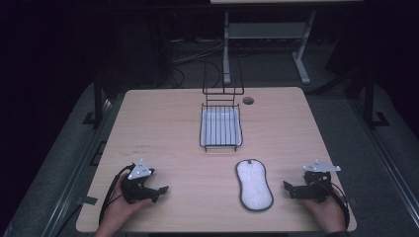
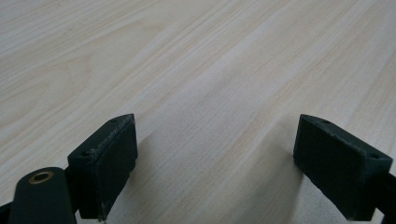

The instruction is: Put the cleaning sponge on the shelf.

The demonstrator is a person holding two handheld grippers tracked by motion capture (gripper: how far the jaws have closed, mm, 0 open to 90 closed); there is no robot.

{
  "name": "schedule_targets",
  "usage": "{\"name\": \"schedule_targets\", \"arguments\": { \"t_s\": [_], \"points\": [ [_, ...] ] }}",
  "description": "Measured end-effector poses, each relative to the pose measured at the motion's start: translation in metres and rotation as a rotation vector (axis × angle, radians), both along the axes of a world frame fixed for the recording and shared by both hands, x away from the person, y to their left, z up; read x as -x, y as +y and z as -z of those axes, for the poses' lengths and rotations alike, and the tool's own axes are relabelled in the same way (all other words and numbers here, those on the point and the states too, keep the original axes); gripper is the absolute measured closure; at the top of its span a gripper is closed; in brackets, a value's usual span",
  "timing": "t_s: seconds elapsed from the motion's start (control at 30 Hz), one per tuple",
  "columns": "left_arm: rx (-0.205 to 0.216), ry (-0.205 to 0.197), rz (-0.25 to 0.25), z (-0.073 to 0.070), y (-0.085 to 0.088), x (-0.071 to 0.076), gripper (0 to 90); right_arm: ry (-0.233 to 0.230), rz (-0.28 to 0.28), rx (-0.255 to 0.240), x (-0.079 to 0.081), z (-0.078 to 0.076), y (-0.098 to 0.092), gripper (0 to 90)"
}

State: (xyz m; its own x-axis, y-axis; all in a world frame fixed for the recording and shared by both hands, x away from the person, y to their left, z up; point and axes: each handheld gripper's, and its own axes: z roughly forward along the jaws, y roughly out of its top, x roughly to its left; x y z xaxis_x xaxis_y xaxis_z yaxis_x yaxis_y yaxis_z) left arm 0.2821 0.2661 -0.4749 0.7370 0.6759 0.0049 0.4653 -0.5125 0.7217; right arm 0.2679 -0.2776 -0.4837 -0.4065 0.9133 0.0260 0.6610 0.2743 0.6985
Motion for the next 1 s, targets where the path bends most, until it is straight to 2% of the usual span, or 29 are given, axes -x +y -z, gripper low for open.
{"name": "schedule_targets", "arguments": {
  "t_s": [0.47, 0.5, 0.57, 0.6, 0.63, 0.7, 0.73, 0.77, 0.8, 0.97, 1.0],
  "points": [
    [0.0, -0.001, 0.0, 0.0, 0.0, 0.0, 12.9, 0.0, -0.005, 0.001, 0.0, 0.0, 0.0, 0.1],
    [0.0, -0.001, 0.0, 0.0, 0.0, 0.0, 12.9, 0.002, -0.006, 0.002, 0.0, -0.001, 0.0, 2.1],
    [0.0, -0.001, -0.001, 0.0, 0.0, 0.0, 12.9, 0.007, -0.016, 0.002, 0.002, -0.004, 0.0, 14.3],
    [-0.001, -0.001, -0.001, 0.0, 0.0, 0.0, 12.9, 0.03, -0.025, 0.01, 0.003, -0.009, 0.002, 21.1],
    [-0.001, -0.001, -0.001, 0.0, 0.0, 0.0, 12.9, 0.03, -0.025, 0.01, 0.003, -0.009, 0.002, 21.1],
    [0.001, -0.002, -0.002, 0.0, 0.0, -0.001, 12.9, 0.033, -0.031, 0.018, 0.004, -0.012, 0.004, 31.2],
    [0.001, 0.0, -0.003, 0.0, 0.0, -0.001, 12.9, 0.039, -0.038, 0.013, 0.005, -0.013, 0.004, 36.2],
    [0.003, -0.002, -0.004, 0.0, 0.0, -0.001, 12.9, 0.049, -0.049, -0.005, 0.006, -0.016, 0.004, 48.1],
    [0.001, -0.001, -0.003, 0.0, 0.0, -0.001, 12.9, 0.049, -0.049, -0.005, 0.006, -0.016, 0.004, 48.1],
    [0.001, -0.001, -0.003, 0.0, 0.0, -0.001, 12.9, 0.068, -0.107, -0.055, 0.006, -0.025, 0.009, 86.9],
    [0.002, -0.003, -0.004, 0.0, 0.0, -0.001, 12.9, 0.065, -0.126, -0.06, 0.007, -0.027, 0.011, 89.6]
  ]
}}
